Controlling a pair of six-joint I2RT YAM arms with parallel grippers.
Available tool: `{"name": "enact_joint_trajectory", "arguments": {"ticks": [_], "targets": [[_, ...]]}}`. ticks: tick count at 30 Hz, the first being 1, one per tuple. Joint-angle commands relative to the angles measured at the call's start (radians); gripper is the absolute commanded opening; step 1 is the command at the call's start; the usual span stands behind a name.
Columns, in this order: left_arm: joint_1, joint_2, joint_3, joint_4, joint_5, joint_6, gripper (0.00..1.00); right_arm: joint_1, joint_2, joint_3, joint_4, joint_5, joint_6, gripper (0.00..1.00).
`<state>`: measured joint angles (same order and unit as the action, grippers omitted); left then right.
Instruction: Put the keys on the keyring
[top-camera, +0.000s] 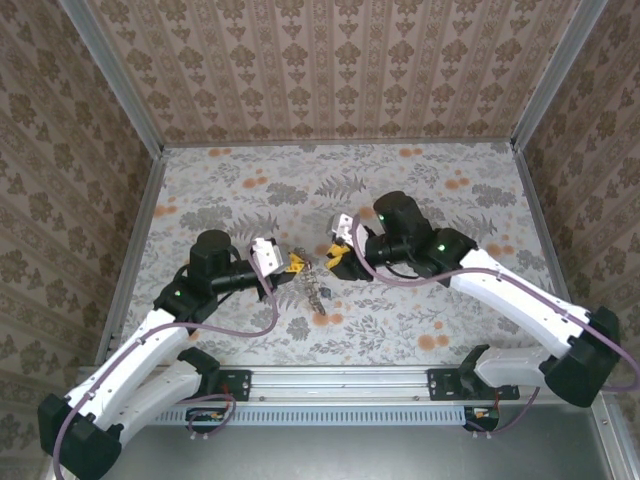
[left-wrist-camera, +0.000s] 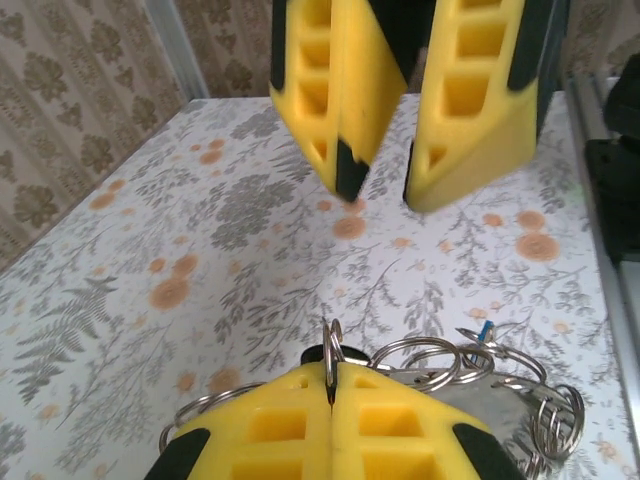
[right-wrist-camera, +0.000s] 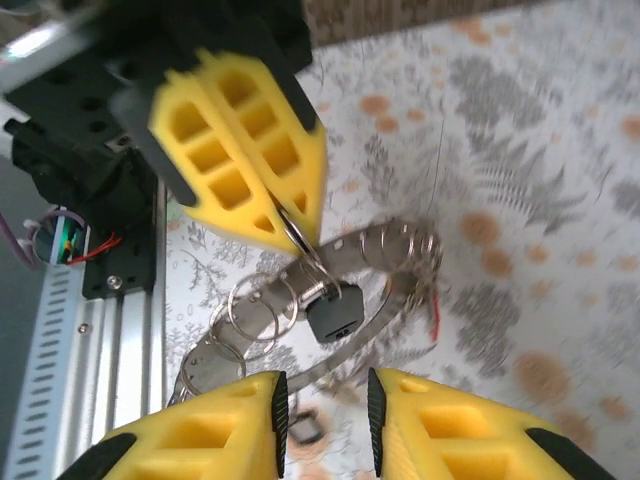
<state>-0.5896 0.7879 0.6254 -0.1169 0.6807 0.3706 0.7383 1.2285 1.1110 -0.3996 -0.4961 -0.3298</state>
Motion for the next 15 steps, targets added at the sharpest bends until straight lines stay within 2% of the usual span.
{"name": "enact_joint_trajectory", "arguments": {"ticks": [1,7,15], "targets": [[-0.006,-0.009,0.018,0.053,0.122,0.016,0.0,0.037,-0.029,-0.014,0.067,0.052,-0.199,0.24],[-0.006,0.02,0.048,0.04,0.17,0.008,0.0,0.097,-0.009,0.013,0.043,0.099,-0.266,0.16],[-0.006,0.021,0.047,0.065,0.216,0.002,0.0,0.117,0.021,0.009,0.044,0.138,-0.258,0.21]]}}
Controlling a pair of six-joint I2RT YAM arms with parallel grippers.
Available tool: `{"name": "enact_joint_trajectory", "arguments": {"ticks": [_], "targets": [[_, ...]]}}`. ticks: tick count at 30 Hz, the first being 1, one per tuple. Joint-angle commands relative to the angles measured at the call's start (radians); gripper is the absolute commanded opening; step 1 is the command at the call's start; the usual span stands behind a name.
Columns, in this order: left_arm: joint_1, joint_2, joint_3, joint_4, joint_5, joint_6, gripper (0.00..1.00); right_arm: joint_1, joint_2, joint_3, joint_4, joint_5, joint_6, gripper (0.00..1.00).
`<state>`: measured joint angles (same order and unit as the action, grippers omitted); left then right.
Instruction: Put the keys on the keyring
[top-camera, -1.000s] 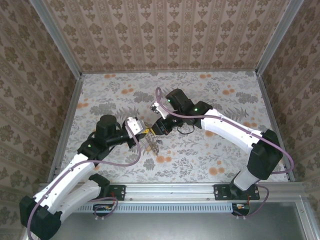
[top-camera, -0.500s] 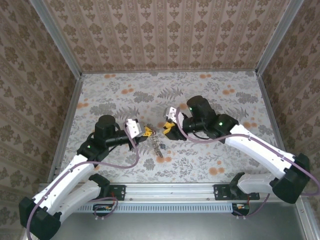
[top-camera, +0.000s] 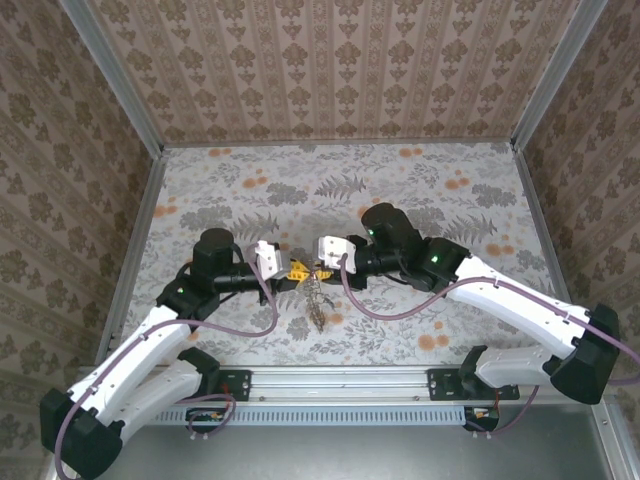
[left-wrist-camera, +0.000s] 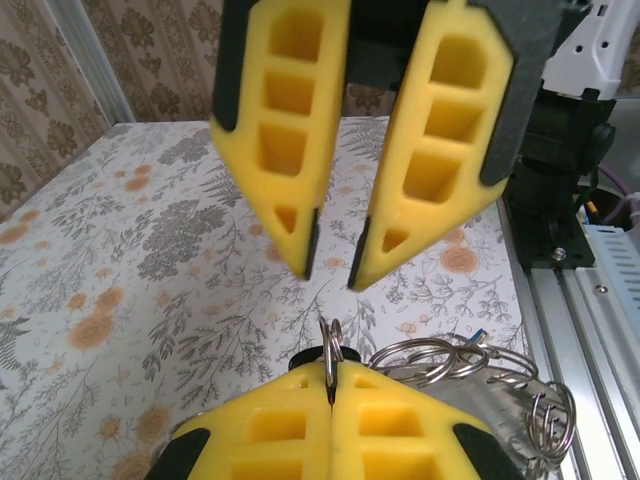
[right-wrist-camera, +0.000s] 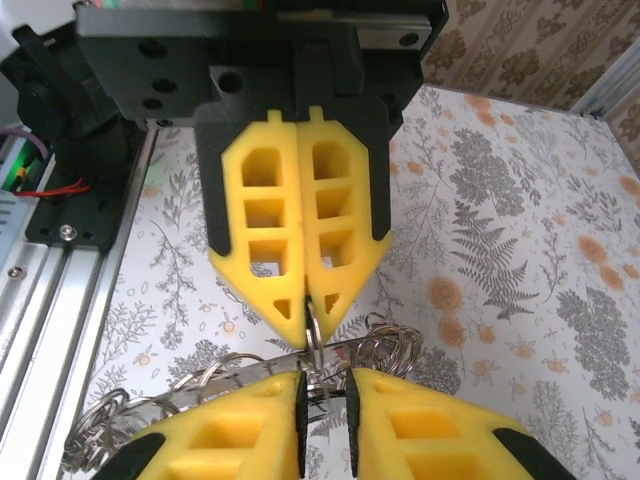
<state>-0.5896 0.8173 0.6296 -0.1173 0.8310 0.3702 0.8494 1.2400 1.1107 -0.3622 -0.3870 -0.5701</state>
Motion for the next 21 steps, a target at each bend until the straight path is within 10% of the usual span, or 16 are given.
{"name": "enact_joint_trajectory", "arguments": {"ticks": [1,21], "targets": [[-0.007,-0.009,0.041,0.071,0.071,0.001,0.0,0.006,0.012,0.009,0.006,0.034,-0.012,0.22],[-0.013,0.009,0.03,0.179,0.095,-0.069,0.0,0.038,0.019,-0.009,0.016,-0.046,0.033,0.11]]}}
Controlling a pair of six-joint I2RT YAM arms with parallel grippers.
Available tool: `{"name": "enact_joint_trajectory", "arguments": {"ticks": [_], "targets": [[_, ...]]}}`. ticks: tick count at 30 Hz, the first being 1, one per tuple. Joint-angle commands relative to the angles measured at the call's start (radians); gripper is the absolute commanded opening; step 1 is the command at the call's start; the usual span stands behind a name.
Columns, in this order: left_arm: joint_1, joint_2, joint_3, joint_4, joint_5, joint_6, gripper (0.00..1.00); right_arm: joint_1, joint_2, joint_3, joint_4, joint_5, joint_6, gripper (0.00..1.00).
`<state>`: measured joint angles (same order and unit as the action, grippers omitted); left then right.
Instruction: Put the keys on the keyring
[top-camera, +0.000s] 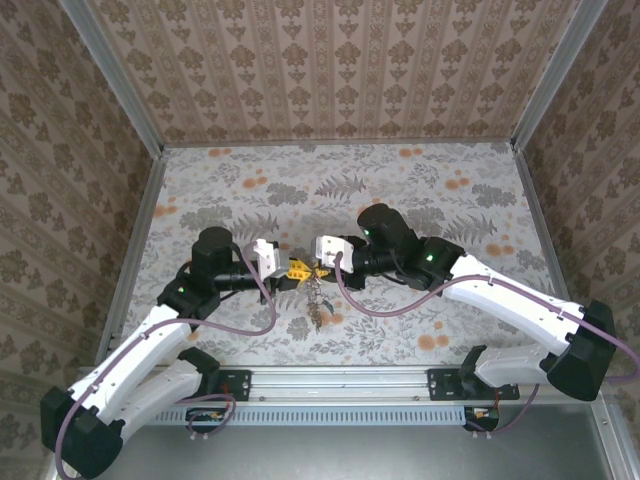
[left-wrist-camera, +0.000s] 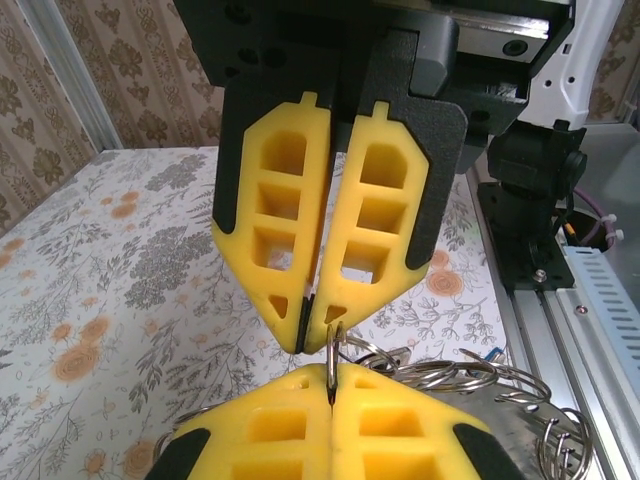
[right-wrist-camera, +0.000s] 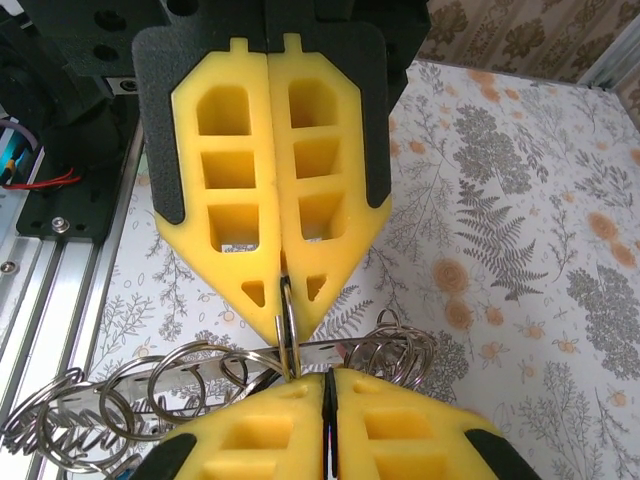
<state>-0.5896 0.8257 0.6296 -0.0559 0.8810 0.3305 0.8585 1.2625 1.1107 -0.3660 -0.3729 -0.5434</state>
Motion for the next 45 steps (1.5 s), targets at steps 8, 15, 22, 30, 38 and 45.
{"name": "enact_joint_trajectory", "arguments": {"ticks": [8,15,22,30,38,45], "targets": [[-0.013,0.003,0.03,0.113,0.047,-0.033,0.0,0.013,-0.058,-0.029,-0.023,-0.02,-0.03,0.24],[-0.015,0.004,0.028,0.108,0.053,-0.031,0.0,0.01,-0.093,0.005,-0.085,0.006,-0.065,0.25],[-0.015,0.005,0.033,0.106,0.059,-0.03,0.0,0.01,-0.097,0.011,-0.07,-0.004,-0.054,0.25],[-0.018,0.004,0.033,0.107,0.075,-0.03,0.0,0.01,-0.053,0.012,-0.007,-0.031,-0.039,0.25],[-0.027,0.008,0.037,0.123,0.092,-0.038,0.0,0.01,-0.022,0.014,0.037,-0.071,-0.015,0.19],[-0.033,0.017,0.043,0.114,0.072,-0.039,0.0,0.01,-0.021,0.012,0.037,-0.1,-0.005,0.08]]}}
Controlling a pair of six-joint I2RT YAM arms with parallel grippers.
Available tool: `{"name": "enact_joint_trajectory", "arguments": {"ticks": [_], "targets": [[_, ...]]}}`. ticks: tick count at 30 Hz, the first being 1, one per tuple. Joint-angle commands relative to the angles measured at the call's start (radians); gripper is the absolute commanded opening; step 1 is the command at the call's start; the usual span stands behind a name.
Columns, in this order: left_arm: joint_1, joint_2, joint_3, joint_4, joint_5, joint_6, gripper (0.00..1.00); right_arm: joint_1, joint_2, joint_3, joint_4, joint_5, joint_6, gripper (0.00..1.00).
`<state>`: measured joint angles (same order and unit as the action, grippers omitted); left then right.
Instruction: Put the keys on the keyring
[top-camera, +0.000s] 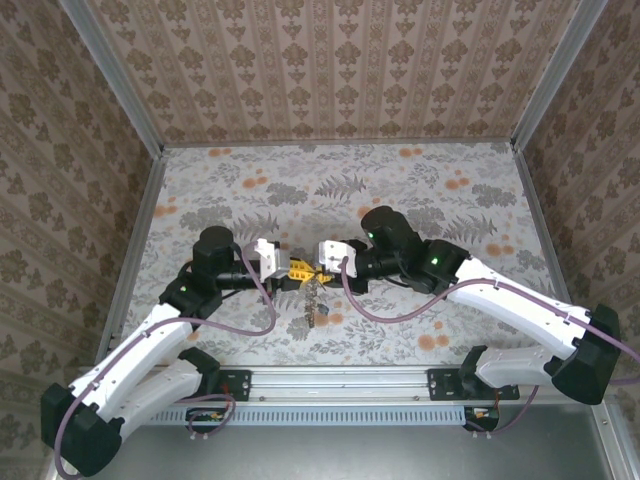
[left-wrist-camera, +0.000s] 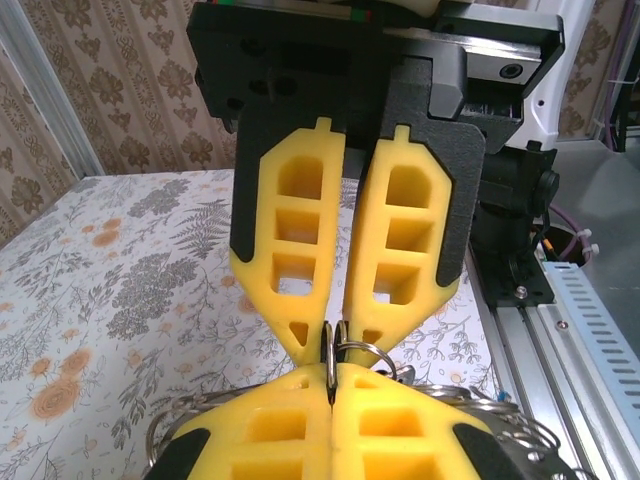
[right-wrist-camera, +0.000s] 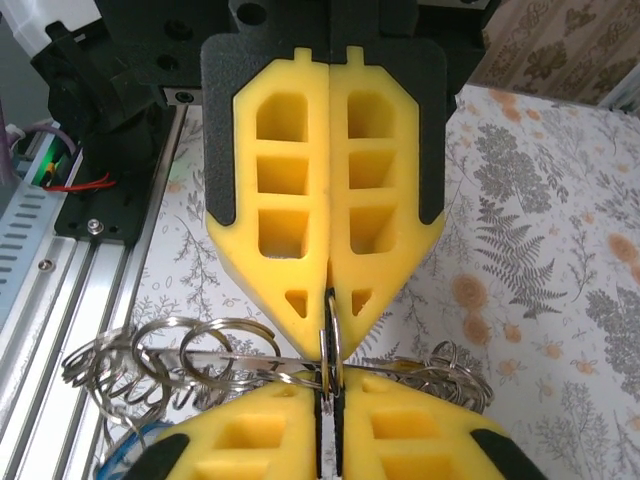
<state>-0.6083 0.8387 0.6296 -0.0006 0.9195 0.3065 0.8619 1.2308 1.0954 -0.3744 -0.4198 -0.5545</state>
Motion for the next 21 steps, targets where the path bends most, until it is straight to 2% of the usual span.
{"name": "enact_joint_trajectory", "arguments": {"ticks": [1,4,8,10,21], "targets": [[-0.015,0.003,0.043,0.055,0.024,-0.015,0.0,0.007,0.01,0.028,0.041,-0.053,0.003,0.05],[-0.015,-0.006,0.055,-0.003,-0.013,0.0,0.05,0.008,0.003,0.029,0.018,-0.042,-0.011,0.0],[-0.013,-0.024,0.102,-0.163,-0.039,0.075,0.13,0.007,0.003,0.048,-0.048,-0.009,-0.04,0.0],[-0.014,-0.023,0.131,-0.248,-0.039,0.118,0.21,0.007,0.012,0.065,-0.087,0.005,-0.056,0.0],[-0.023,0.058,0.213,-0.376,-0.015,0.173,0.25,0.007,0.039,0.1,-0.121,0.005,-0.053,0.0]]}}
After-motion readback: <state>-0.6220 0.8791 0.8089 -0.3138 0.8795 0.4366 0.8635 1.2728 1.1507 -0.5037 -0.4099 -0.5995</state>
